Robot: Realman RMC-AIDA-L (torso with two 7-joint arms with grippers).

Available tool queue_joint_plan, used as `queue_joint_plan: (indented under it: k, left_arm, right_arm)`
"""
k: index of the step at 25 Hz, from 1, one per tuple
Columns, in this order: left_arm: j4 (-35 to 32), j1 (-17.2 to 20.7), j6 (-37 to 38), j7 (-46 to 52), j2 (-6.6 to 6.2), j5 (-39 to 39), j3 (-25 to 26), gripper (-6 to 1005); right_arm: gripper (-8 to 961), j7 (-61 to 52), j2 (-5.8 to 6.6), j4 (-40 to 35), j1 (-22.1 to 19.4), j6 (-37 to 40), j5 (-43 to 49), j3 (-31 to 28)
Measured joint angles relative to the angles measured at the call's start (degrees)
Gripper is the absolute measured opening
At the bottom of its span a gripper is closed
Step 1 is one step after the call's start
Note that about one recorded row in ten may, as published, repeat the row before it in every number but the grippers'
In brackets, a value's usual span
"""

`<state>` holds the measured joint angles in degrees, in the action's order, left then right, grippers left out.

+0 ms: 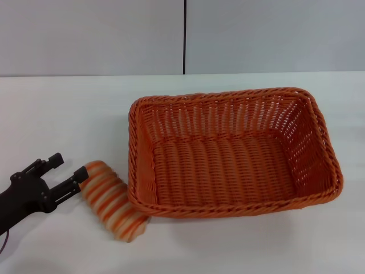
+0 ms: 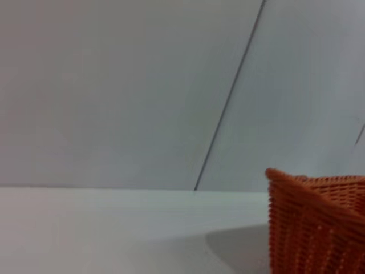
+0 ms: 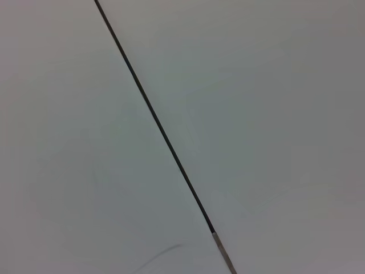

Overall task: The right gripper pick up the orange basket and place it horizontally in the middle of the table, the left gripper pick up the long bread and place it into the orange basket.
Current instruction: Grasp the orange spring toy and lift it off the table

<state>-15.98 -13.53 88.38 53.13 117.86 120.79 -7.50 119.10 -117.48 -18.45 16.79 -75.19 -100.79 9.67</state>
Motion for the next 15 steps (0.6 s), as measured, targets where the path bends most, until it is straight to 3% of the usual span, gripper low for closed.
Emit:
queue_joint_plan:
  k: [15]
  left_arm:
    - [1.07, -0.36, -3.99, 0.20, 0.00, -0.05, -1.50, 793]
  right_arm:
    - [433, 0.08, -0.20, 0.00, 0.58, 1.85, 0.68, 0.07]
